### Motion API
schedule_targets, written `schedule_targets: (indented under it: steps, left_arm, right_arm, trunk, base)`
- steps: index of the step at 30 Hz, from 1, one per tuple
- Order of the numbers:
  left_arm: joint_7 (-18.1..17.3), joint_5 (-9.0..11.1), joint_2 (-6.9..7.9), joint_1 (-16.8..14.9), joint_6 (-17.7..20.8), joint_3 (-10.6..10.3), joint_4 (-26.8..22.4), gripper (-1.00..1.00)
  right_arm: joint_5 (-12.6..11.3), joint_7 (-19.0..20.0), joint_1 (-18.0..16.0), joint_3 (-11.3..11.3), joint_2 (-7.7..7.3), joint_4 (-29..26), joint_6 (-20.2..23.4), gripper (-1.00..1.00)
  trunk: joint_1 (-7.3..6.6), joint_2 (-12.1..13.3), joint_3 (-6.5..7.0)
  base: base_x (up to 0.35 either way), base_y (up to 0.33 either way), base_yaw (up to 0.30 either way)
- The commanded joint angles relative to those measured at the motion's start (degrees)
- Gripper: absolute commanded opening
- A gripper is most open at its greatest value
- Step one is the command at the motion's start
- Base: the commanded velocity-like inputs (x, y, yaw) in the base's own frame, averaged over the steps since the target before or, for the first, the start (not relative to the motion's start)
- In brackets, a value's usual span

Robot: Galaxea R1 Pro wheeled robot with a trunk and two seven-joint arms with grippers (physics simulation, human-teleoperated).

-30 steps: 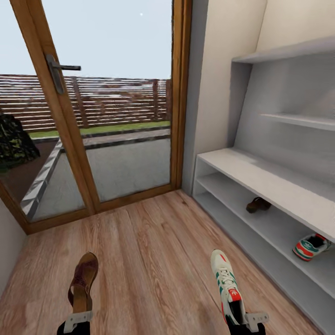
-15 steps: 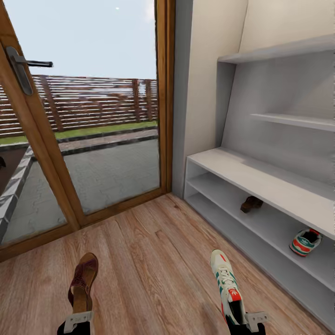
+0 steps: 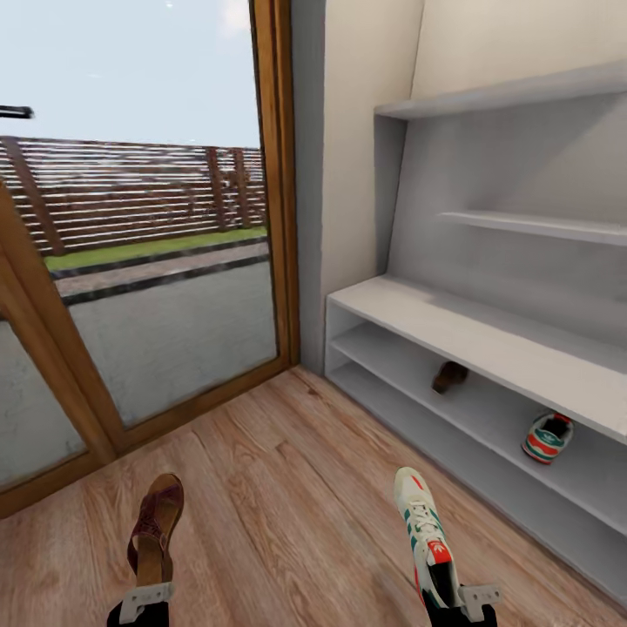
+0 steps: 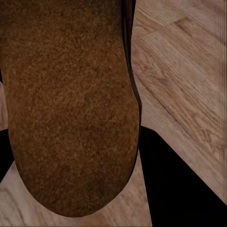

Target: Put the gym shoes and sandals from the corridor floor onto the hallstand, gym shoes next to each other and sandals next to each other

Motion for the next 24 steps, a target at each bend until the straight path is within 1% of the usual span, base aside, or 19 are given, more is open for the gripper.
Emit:
schedule_targets:
  steps: [1, 10, 13, 20, 24]
  left_arm:
    - [-0.25, -0.64, -0.03, -0.04, -0.24, 0.49, 0.0, -1.0]
    - [-0.71, -0.56, -0.12, -0.04, -0.33, 0.4, 0.08, -1.0]
    - [-0.76, -0.55, -0.12, -0.04, -0.33, 0.4, 0.08, -1.0]
    - [-0.78, -0.55, -0.12, -0.01, -0.33, 0.4, 0.09, -1.0]
    - [-0.71, -0.55, -0.12, -0.01, -0.33, 0.4, 0.09, -1.0]
  right_arm:
    - [-0.62, 0.24, -0.05, 0.42, -0.01, 0.07, -0.15, -1.0]
    - [-0.62, 0.24, -0.05, 0.42, -0.01, 0.07, -0.15, -1.0]
    - [-0.62, 0.24, -0.05, 0.41, -0.01, 0.07, -0.15, -1.0]
    - [-0.62, 0.24, -0.05, 0.41, -0.01, 0.07, -0.15, -1.0]
    - [-0.62, 0.24, -0.05, 0.41, -0.01, 0.07, -0.15, -1.0]
  trunk:
    - [-0.01, -0.02, -0.05]
    - [-0.01, -0.02, -0.05]
    - [-0.01, -0.02, -0.05]
    - [-0.01, -0.02, -0.05]
    - [-0.01, -0.02, -0.05]
  base:
    - [0.01, 0.012, -0.263]
    - [0.009, 0.019, -0.263]
    - [0.093, 0.205, -0.263]
    - [0.109, 0.289, -0.263]
    - [0.038, 0.302, -0.263]
